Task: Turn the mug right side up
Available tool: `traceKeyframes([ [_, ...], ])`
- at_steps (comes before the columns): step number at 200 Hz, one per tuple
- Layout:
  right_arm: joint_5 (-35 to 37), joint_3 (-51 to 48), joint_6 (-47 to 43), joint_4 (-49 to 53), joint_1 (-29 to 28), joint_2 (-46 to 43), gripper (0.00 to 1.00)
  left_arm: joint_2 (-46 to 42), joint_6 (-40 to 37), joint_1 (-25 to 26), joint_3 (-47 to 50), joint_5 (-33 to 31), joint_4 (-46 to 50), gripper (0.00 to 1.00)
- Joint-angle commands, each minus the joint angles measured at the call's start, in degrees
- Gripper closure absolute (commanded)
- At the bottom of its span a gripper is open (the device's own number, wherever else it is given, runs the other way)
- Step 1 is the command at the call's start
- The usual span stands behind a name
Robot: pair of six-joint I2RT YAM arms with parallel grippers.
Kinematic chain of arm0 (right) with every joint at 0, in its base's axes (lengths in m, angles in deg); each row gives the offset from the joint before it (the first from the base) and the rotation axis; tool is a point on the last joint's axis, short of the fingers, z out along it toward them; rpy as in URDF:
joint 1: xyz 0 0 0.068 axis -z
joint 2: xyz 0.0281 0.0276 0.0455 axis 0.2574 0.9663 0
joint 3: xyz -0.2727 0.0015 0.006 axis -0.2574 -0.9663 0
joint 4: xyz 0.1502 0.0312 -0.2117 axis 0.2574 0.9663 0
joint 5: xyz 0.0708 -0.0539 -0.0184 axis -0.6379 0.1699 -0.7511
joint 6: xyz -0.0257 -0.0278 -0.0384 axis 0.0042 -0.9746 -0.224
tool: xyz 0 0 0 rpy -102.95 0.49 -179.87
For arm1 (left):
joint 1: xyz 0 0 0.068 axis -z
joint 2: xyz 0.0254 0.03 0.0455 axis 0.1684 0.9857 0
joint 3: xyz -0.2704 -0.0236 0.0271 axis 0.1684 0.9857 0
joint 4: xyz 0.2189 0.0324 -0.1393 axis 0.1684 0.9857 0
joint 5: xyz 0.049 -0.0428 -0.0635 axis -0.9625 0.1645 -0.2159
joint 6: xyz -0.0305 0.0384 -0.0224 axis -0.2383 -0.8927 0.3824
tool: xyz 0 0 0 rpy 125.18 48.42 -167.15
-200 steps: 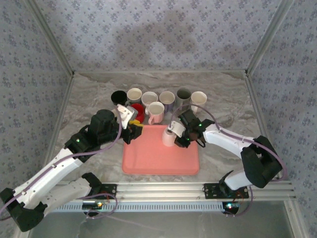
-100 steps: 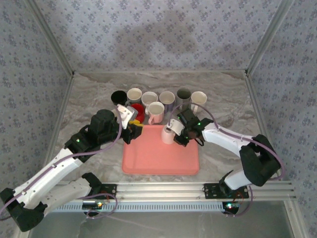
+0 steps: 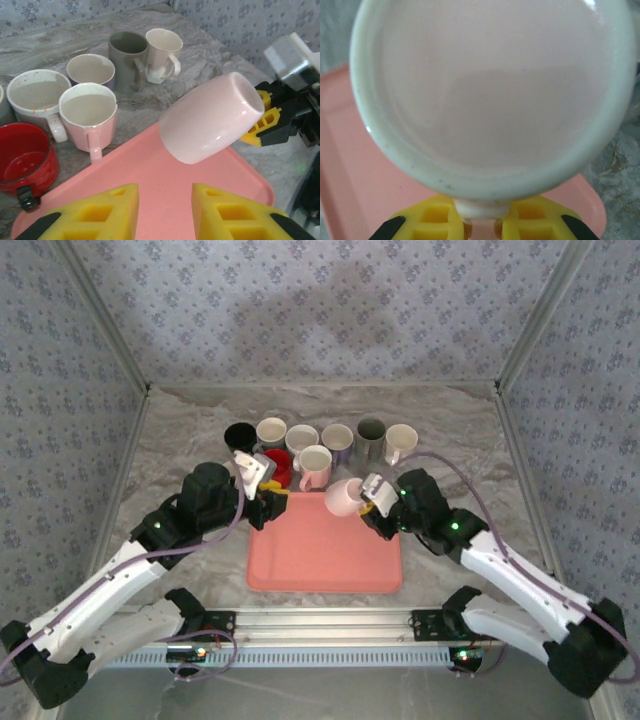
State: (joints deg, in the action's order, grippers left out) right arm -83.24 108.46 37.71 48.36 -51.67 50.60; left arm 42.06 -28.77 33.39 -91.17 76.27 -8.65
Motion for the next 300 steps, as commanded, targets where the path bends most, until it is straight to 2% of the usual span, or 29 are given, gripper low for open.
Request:
traceKeyframes([
  [1,-6.85,-1.84,10.62,-11.39,1.58,-6.63,1.0,-1.1,5.07,-0.43,0.01,4.93,-4.14,0.63],
  [36,-9.33,-4.64,21.66,-21.4,2.72,-13.31,1.0,-0.17,15.11,-0.52,2.58,13.75,-11.53,0.51],
  [53,-10.11,-6.74,27.56,-29.03,3.0,-15.68,1.0,-0.47,22.28,-0.52,6.37,16.62,-19.6,0.48],
  [80,-9.33,-10.17,38.48,-43.12,2.67,-17.14,1.0,1.36,34.04,-0.22,12.2,20.9,-37.51,0.45],
  [117,-6.28,-13.09,47.31,-56.88,0.9,-17.19,1.0,5.42,37.91,2.95,14.71,22.81,-49.72,0.46],
  [143,-5.65,-13.43,49.86,-60.89,-0.74,-17.27,1.0,8.61,39.39,5.1,13.78,25.94,-56.14,0.47],
  [210,-2.63,-14.29,48.91,-64.36,-7.09,-17.44,1.0,16.17,49.35,5.34,14.01,28.79,-77.54,0.48],
  [254,-0.6,-14.49,47.03,-64.53,-10.4,-17.45,1.0,17.57,50.3,6.55,13.42,29.75,-82.52,0.49],
  [300,1.08,-15.18,45.77,-65.33,-12.19,-17.05,1.0,18.63,49.75,7.98,12.29,29.56,-82.45,0.54],
])
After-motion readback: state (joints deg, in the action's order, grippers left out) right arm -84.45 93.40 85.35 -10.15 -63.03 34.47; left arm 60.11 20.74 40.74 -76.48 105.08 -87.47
